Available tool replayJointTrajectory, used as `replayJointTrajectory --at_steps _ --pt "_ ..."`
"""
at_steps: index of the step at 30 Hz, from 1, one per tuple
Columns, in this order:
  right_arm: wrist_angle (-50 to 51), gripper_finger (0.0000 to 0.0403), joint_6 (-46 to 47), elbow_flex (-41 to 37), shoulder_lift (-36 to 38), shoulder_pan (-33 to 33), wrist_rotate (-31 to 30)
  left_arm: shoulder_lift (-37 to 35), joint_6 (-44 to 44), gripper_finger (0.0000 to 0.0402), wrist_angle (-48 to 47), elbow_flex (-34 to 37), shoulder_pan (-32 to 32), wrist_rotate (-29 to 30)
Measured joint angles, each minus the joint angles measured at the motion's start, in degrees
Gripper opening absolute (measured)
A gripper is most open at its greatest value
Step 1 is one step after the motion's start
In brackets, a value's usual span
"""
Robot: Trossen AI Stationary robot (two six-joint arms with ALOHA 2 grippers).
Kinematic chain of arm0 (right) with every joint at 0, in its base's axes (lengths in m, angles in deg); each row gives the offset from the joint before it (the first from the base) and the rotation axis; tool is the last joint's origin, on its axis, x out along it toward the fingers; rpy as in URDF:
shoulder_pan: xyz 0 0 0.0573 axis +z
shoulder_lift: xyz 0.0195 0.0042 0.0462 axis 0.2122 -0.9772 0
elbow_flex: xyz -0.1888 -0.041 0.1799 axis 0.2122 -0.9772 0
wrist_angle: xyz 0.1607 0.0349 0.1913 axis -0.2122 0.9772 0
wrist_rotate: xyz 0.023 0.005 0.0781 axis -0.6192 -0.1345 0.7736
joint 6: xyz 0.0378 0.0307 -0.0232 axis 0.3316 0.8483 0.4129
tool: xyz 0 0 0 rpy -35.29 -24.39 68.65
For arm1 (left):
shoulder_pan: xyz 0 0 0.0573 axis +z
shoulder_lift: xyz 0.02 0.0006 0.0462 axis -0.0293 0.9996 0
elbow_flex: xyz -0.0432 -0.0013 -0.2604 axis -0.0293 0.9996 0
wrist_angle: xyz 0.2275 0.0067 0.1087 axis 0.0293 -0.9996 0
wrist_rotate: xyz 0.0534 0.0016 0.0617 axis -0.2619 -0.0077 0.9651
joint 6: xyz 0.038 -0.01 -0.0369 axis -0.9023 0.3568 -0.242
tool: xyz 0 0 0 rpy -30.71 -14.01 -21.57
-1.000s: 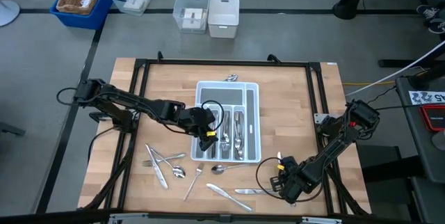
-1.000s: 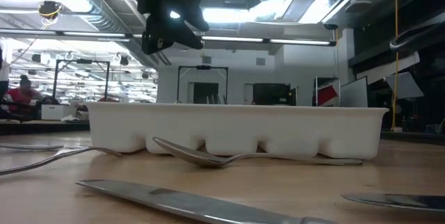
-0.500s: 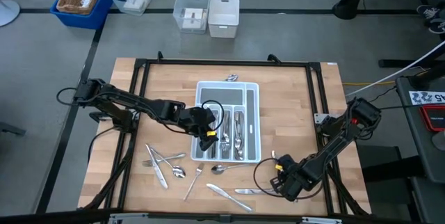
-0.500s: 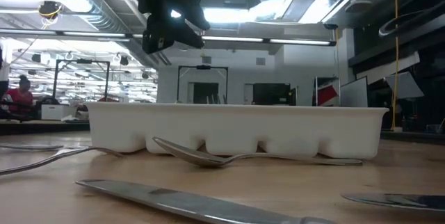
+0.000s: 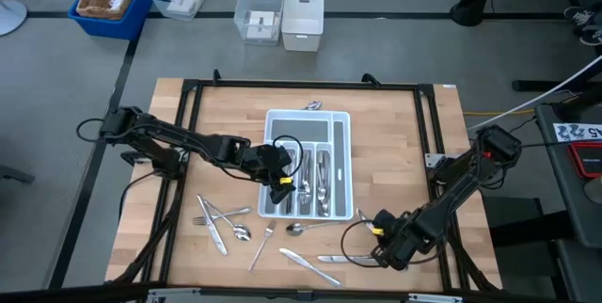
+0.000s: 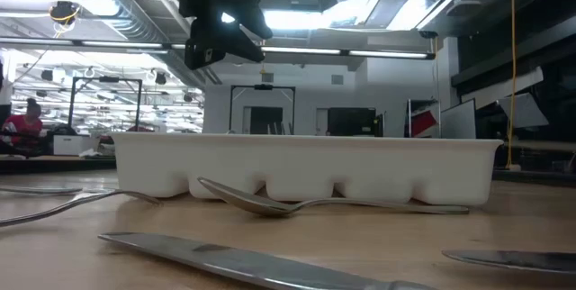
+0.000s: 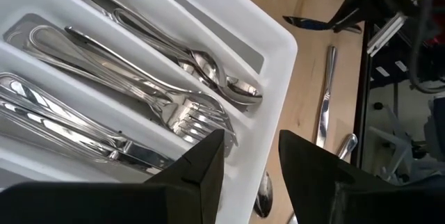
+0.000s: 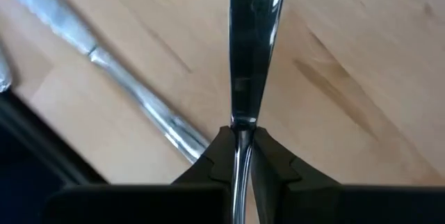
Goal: Sort silverware
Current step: Put the silver table knife into the white cutlery tray
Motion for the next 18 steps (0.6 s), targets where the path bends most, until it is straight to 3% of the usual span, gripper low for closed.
replayJointTrajectory --at_steps 11,18 --pt "0.04 0.0028 -15.16 0.02 4.74 -0.05 -0.24 0.0 1.03 0.0127 0.0 0.0 0.01 0.0" --pt "0.02 0.0028 -29.28 0.04 6.08 -4.35 -1.1 0.02 1.26 0.0127 0.0 0.0 0.01 0.02"
